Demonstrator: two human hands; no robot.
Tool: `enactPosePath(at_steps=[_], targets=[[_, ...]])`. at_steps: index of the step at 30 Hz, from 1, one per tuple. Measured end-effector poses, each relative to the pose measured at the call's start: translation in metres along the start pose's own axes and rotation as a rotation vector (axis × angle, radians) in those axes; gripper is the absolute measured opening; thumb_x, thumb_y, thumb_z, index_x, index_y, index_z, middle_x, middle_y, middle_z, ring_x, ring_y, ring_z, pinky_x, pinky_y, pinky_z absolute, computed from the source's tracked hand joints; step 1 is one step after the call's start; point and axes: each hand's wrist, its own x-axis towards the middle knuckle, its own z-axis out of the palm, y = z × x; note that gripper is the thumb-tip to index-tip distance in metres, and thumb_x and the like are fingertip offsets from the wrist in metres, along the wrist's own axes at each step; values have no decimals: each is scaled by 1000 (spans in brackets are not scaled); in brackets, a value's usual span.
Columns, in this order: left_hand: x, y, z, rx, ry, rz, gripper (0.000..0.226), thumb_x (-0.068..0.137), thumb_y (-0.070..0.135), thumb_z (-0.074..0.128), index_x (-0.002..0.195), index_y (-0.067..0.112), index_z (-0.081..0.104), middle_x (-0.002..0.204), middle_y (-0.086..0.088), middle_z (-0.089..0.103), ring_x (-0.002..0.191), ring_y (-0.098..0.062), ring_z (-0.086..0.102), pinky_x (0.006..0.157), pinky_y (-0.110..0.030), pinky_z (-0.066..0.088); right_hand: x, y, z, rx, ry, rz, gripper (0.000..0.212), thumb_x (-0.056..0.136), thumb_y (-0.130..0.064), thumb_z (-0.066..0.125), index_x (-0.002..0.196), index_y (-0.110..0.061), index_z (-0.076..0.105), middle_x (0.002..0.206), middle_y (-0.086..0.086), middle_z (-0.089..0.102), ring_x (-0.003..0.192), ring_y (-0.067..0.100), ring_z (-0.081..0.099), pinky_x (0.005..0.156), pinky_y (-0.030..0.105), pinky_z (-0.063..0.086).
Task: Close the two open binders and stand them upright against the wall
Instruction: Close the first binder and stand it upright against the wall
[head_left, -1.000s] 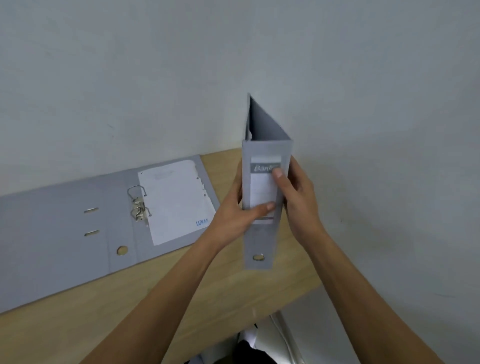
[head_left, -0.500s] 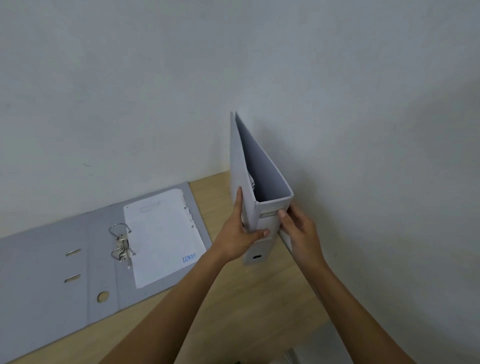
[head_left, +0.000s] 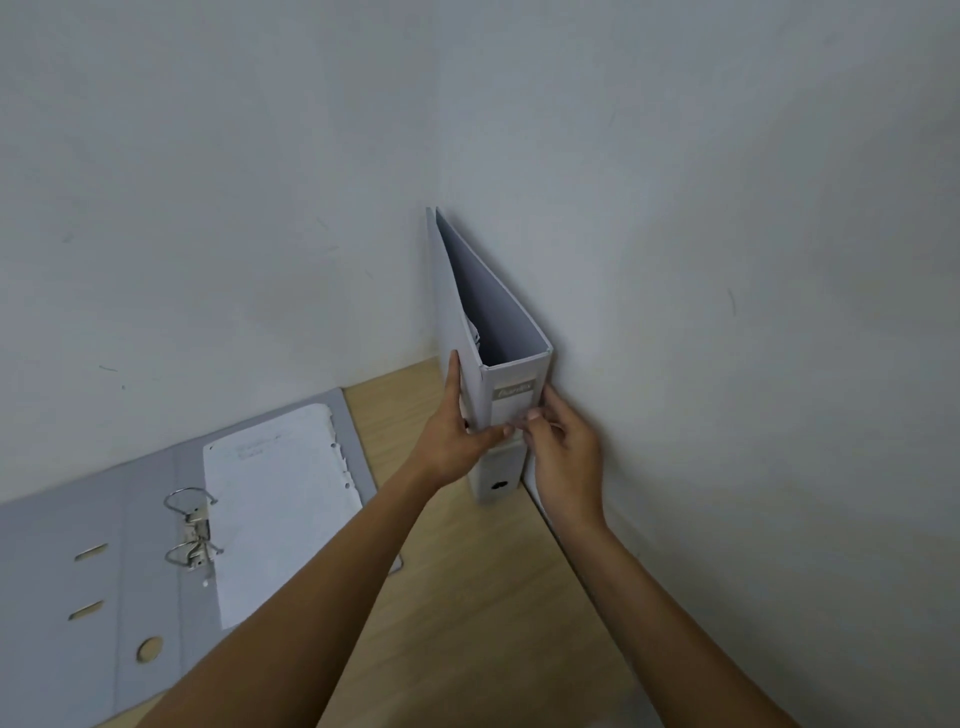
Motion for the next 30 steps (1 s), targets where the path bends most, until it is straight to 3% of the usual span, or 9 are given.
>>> enactPosePath(at_steps=[5, 10, 14, 19, 23, 25, 30], targets=[[18, 5, 2, -7, 2, -2, 118, 84, 24, 78, 158, 34, -13, 157, -1, 38, 127, -11, 45, 106, -34, 45, 4, 7, -2, -46, -15, 8, 44, 101, -19, 54, 145, -18, 57, 124, 0, 72, 119, 15, 67, 95, 25, 57], [26, 4, -5, 26, 14, -16, 114, 80, 35, 79, 159, 37, -3, 156, -1, 42, 137, -23, 48, 109, -49, 46, 9, 4, 1, -46, -49, 34, 50, 103, -22, 54, 152, -20, 48, 133, -1, 68, 123, 9, 64, 102, 28, 55], [26, 2, -3, 53, 45, -25, 109, 82, 34, 78, 160, 35, 0, 155, -1, 44, 137, -24, 49, 107, -47, 48, 12, 2, 1, -86, -83, 17, 52, 102, -20, 56, 154, -21, 45, 126, -3, 68, 118, 6, 65, 89, 10, 52], [18, 2, 5, 89, 125, -34, 103, 85, 33, 75, 161, 26, 5, 156, -7, 43, 143, -24, 41, 107, -42, 49, 11, 4, 1, -70, -110, 34, 59, 102, -21, 58, 158, -23, 38, 137, 2, 62, 129, 12, 59, 89, 8, 51], [5, 3, 3, 93, 130, -55, 95, 89, 24, 72, 161, 19, 11, 160, -5, 37, 138, -27, 49, 105, -37, 49, 3, 5, -3, -54, -92, 66, 62, 99, -12, 61, 157, -19, 38, 140, -1, 58, 124, 12, 60, 79, 0, 49], [-7, 2, -1, 74, 109, -68, 86, 91, 22, 70, 160, 18, 18, 159, -4, 39, 133, -27, 54, 101, -35, 51, -3, 9, -4, -70, -49, 61, 55, 98, -8, 61, 149, -17, 45, 136, 0, 60, 117, 10, 62, 76, 3, 51], [-49, -17, -25, 55, 40, -124, 56, 96, 20, 63, 148, 20, 44, 144, -3, 57, 116, -22, 66, 85, -30, 57, -28, 18, 17, -130, -97, 78, 34, 99, -10, 59, 133, -15, 57, 126, 2, 63, 104, 6, 62, 93, 32, 56]])
